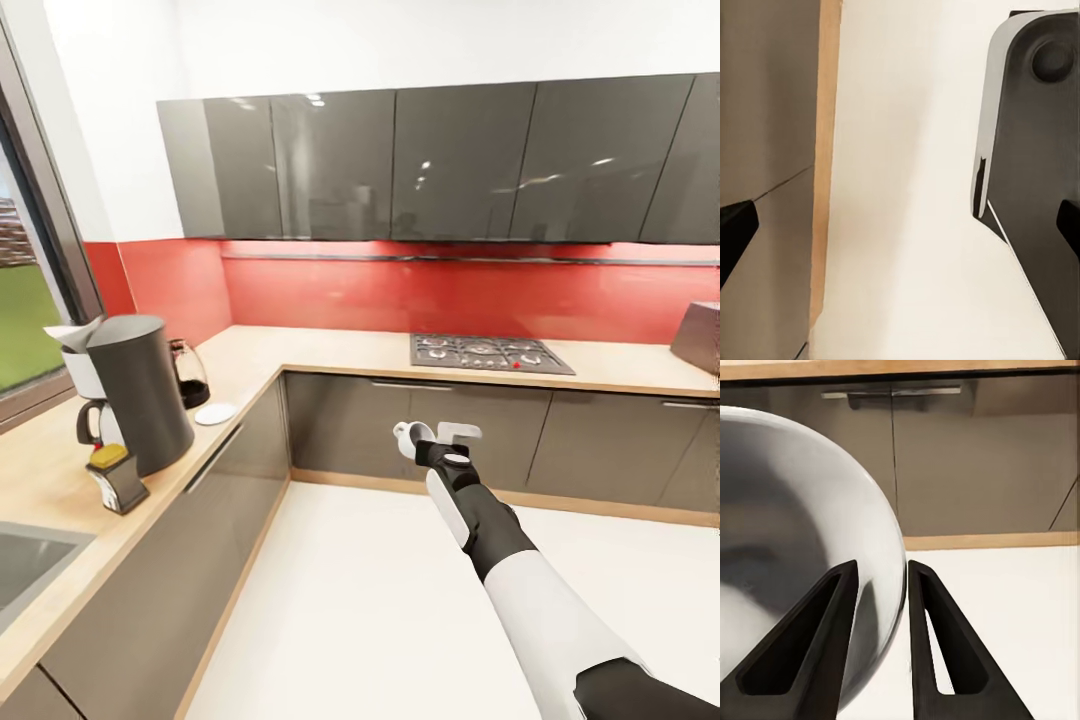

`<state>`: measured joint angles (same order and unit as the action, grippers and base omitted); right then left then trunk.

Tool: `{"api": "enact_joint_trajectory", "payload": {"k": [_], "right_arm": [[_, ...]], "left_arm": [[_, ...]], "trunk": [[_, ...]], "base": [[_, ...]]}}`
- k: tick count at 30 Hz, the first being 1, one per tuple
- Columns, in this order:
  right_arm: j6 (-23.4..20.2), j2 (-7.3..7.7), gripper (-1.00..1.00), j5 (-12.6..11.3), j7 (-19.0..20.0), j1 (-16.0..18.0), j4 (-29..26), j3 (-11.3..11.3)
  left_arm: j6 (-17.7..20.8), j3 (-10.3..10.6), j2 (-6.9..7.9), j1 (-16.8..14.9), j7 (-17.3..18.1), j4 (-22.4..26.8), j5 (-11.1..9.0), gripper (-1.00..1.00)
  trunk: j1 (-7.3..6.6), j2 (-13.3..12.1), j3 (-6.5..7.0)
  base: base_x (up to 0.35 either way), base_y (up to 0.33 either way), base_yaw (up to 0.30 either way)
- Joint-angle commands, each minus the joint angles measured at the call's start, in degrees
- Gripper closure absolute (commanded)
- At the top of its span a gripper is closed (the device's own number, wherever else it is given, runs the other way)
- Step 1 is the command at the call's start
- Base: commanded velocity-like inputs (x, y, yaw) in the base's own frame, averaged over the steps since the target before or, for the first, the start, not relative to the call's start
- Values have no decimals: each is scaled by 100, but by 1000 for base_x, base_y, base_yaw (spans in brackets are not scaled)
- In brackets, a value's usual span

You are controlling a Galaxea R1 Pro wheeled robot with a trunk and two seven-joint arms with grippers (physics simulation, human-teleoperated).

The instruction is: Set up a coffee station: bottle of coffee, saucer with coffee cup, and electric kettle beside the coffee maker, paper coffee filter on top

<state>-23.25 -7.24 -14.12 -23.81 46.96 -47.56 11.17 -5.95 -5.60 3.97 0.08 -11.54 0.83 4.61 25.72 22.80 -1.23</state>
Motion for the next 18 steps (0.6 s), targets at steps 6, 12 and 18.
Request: {"api": "enact_joint_trajectory", "payload": {"k": [6,12,18], "right_arm": [[-13,3,100,-55,-36,6,-7,25],[-13,9,100,-50,-36,6,-12,17],[-21,21,100,-47,-33,6,-95,7]], "left_arm": [[-12,-47,-2,1,-14,9,49,-100],[-11,-47,-10,1,-14,13,49,-100],[-12,-47,-11,1,-15,12,49,-100]], "trunk": [[6,12,-66],[6,12,-120],[6,12,-173]], "base": [[285,-182,-31],[283,-186,-3],[282,-187,0]]}}
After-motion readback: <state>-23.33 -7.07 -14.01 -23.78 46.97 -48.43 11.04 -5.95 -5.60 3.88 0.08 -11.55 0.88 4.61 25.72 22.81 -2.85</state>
